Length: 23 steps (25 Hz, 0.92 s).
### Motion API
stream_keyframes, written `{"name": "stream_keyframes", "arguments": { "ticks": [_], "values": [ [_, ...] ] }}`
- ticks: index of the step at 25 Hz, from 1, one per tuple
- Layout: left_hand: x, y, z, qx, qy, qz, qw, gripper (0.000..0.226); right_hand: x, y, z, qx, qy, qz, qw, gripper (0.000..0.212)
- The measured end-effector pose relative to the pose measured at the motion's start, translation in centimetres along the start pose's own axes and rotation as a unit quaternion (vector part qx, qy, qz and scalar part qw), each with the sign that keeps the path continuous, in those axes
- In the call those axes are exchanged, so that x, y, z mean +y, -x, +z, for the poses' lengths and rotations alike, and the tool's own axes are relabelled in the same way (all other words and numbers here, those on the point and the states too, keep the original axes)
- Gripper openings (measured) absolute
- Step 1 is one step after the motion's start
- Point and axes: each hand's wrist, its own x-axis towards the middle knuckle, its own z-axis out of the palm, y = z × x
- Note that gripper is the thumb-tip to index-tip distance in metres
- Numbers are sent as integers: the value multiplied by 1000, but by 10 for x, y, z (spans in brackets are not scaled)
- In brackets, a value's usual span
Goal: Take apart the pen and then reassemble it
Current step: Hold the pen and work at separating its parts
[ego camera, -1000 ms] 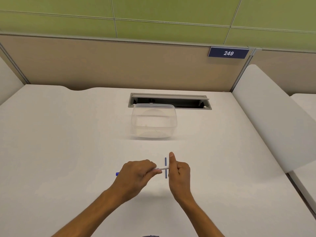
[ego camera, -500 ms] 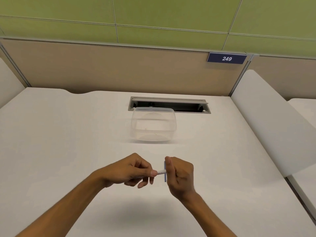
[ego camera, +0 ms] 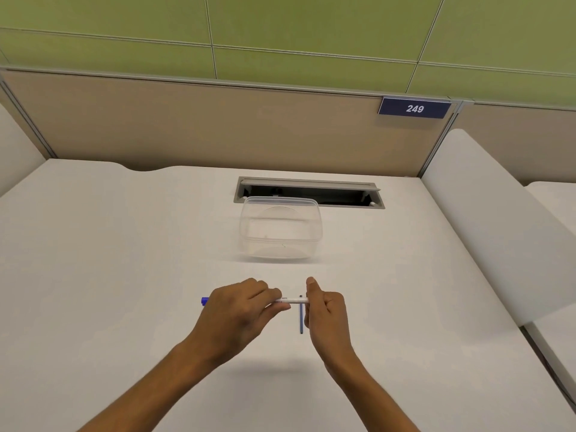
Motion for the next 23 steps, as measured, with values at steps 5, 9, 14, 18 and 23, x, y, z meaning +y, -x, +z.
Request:
{"name": "stream_keyframes", "arguments": {
  "ticks": [5, 9, 14, 18, 23],
  "values": [
    [-3, -2, -7, -46, 183, -85, 978, 27, -7, 0, -2, 5, 25, -139, 990, 63],
    [-9, -8, -19, -143, 421, -182, 877, 24, -12, -2, -12, 26, 109, -363, 925, 53],
    [-5, -8, -24, -155, 418, -190, 875, 17, -8, -3, -18, 42, 159, -424, 891, 50],
    [-3, -5, -22, -73, 133, -79, 985, 27, -5, 7, -6, -23, 32, -112, 993, 61],
    [-1, 0, -20, -19, -52, 11, 998, 32, -5, 10, -3, -79, -68, 42, 994, 53]
  ]
}}
